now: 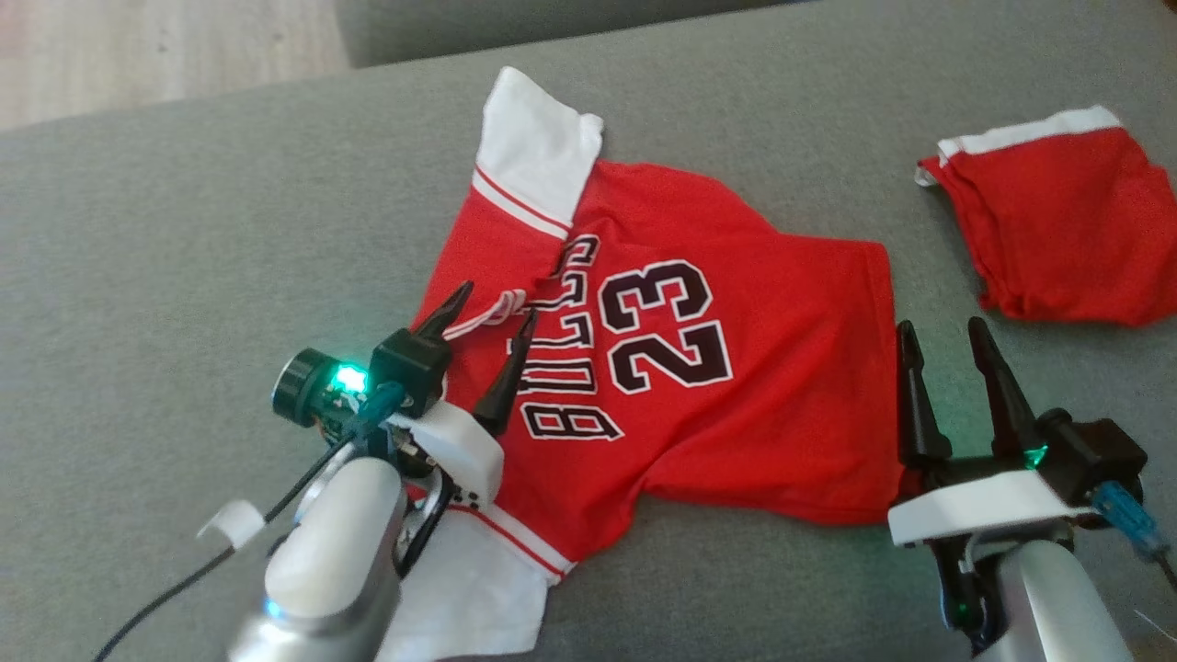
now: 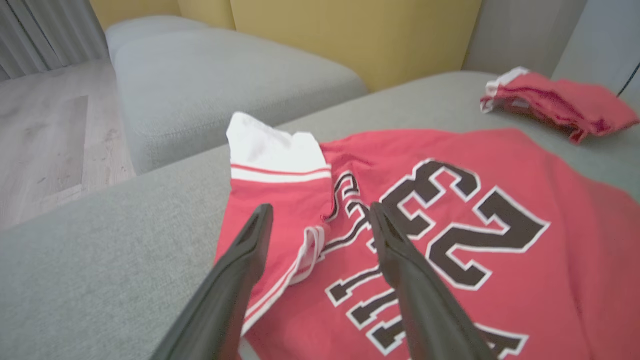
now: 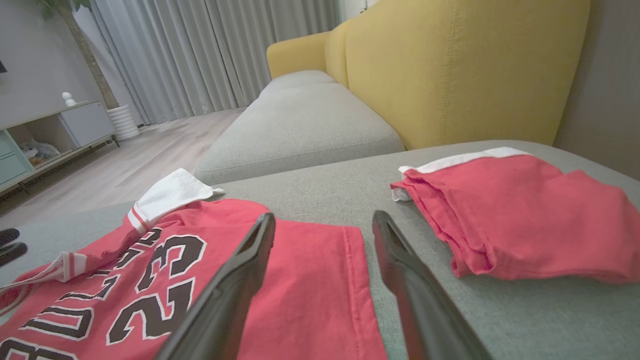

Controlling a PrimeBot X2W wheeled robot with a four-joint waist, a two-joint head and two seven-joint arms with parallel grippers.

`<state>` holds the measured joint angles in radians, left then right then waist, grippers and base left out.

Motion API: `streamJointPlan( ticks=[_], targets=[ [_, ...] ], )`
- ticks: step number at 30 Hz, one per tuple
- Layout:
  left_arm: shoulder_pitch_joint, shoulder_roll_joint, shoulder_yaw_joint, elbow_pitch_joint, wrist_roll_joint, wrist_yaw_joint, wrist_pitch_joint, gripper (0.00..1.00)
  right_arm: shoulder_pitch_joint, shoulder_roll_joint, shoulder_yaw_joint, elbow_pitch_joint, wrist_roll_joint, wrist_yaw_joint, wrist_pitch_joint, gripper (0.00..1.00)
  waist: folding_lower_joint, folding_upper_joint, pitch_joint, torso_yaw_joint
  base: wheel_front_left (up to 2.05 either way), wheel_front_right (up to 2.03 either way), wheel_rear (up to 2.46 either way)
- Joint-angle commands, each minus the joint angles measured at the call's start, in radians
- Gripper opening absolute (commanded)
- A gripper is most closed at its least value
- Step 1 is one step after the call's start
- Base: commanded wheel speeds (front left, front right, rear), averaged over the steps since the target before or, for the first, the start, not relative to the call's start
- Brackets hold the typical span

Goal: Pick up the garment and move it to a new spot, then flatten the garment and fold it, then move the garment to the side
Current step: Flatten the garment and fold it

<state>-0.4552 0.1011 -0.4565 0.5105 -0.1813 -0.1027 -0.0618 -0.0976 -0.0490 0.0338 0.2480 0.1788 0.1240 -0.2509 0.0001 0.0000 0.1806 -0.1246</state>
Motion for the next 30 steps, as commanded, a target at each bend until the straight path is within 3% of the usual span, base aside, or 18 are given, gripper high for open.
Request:
streamJointPlan(
  ticks=[1,17,18,19,20,30],
  targets=[
    [-0.051,0.032,0.020,-0.007,0.020,-0.001,0.013,1.00,-0.045,-0.002,0.032,-0.030,0.015,0.007,-0.011,1.00,-0.0001,0.0000,0.027,-0.027,0.00,0.00,0.00],
    [-0.160,0.067,-0.007,0.145,0.054,0.020,0.032,1.00,-0.068,-0.001,0.043,-0.026,0.063,0.007,-0.011,1.00,-0.0001,0.0000,0.079,-0.083,0.00,0.00,0.00],
    [-0.164,0.067,-0.009,0.150,0.052,0.018,0.032,0.44,-0.068,-0.001,0.043,-0.026,0.064,0.007,-0.011,1.00,-0.0001,0.0000,0.080,-0.084,0.00,0.00,0.00],
    [-0.167,0.067,-0.011,0.155,0.051,0.016,0.031,0.04,-0.068,-0.001,0.042,-0.027,0.065,0.007,-0.011,1.00,-0.0001,0.0000,0.081,-0.084,0.00,0.00,0.00],
    [-0.169,0.067,-0.013,0.159,0.049,0.015,0.030,0.00,-0.068,-0.001,0.042,-0.027,0.065,0.007,-0.011,1.00,-0.0001,0.0000,0.082,-0.084,0.00,0.00,0.00],
    [-0.242,0.064,0.068,0.139,-0.079,-0.006,-0.004,0.00,-0.077,-0.001,0.049,-0.016,0.069,0.007,-0.011,1.00,-0.0001,0.0000,0.087,-0.082,0.00,0.00,0.00]
  ],
)
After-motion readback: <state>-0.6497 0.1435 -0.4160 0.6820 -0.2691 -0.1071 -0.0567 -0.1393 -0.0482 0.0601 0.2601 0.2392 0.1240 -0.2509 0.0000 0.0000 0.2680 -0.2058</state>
